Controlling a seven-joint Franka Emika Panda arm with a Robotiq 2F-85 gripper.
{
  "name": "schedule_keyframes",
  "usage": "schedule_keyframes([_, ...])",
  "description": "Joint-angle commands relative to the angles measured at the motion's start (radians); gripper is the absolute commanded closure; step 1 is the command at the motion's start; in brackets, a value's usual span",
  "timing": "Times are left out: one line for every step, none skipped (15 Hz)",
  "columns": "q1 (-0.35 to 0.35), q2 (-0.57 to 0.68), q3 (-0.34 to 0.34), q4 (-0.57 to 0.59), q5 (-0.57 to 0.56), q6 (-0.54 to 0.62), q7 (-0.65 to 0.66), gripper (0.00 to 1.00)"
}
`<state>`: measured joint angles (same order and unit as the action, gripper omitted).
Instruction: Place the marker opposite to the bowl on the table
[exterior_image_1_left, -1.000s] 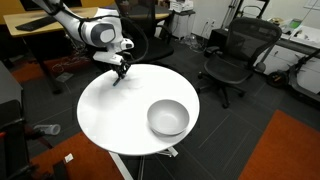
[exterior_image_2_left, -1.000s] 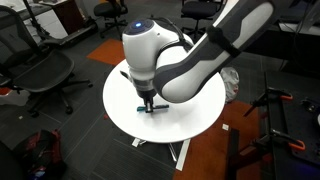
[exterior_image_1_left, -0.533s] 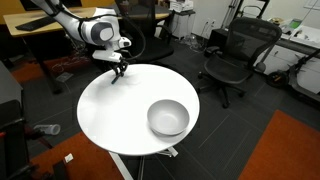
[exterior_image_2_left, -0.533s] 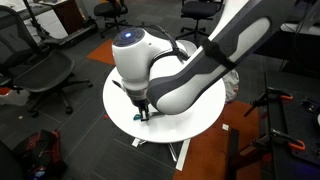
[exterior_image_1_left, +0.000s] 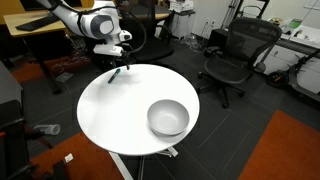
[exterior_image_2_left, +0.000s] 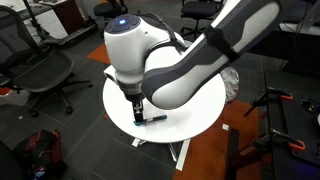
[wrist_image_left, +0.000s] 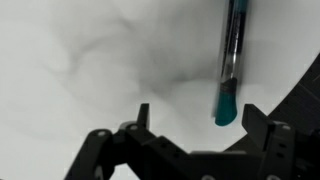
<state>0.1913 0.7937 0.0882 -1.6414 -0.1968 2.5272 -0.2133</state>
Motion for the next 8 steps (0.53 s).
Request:
schedule_keyframes([0.001, -0.101, -0.002, -0.057, -0.011, -0.05, 0.016, 0.0])
schedule_keyframes([-0.002, -0.123, 0.001, -0.068, -0.009, -0.061, 0.011, 0.0])
schedule_keyframes([-0.001, -0.148, -0.002, -0.082, -0.013, -0.074, 0.014, 0.0])
schedule_keyframes([-0.004, -0.178, 0.0, -0.1, -0.012, -0.089, 0.011, 0.0])
schedule_keyframes([-0.006, -0.205, 0.001, -0.117, -0.012, -0.103, 0.01, 0.0])
schedule_keyframes([-0.007, -0.242, 0.0, -0.144, -0.015, -0.12, 0.011, 0.0])
schedule_keyframes([-0.011, -0.274, 0.002, -0.166, -0.014, -0.132, 0.008, 0.0])
schedule_keyframes([-0.022, -0.31, 0.001, -0.188, -0.013, -0.146, -0.002, 0.0])
